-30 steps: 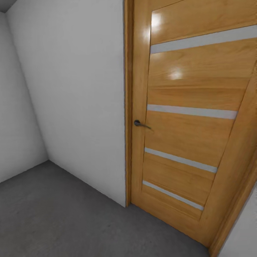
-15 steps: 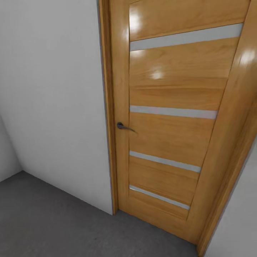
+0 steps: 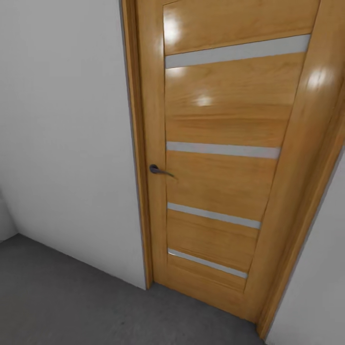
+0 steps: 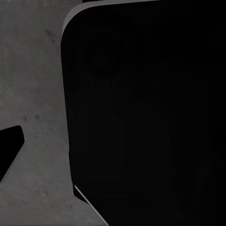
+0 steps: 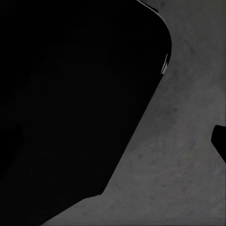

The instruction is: Move the two storage containers from the living room to the garage. In the garage, place one container on the floor and stack the other container on top of it (either order is fine).

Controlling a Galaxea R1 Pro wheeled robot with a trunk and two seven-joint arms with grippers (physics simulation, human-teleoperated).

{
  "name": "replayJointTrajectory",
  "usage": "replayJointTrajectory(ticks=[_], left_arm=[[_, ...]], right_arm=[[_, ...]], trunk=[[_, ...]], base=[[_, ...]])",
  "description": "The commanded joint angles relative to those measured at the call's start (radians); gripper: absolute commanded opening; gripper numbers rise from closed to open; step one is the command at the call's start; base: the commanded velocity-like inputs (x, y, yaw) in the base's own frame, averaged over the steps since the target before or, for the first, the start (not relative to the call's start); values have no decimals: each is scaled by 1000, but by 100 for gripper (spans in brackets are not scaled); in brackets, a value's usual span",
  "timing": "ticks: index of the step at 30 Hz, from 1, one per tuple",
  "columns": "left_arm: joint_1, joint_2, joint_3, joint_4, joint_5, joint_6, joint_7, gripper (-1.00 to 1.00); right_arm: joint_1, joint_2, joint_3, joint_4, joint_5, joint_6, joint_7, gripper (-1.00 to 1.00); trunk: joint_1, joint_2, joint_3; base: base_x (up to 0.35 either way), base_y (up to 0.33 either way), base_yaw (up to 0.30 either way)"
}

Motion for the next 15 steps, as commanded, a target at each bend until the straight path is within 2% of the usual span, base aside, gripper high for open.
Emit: replayJointTrajectory(ticks=[1, 15], left_arm=[[0, 0, -1, 0, 0, 0, 0, 100], [0, 0, -4, 0, 0, 0, 1, 100]], right_arm=[[0, 0, 4, 0, 1, 2, -1, 100], [0, 1, 2, 0, -11, -2, 3, 100]], trunk=[[0, 0, -1], [0, 0, -1]], base=[[0, 0, -259], [0, 0, -280]])
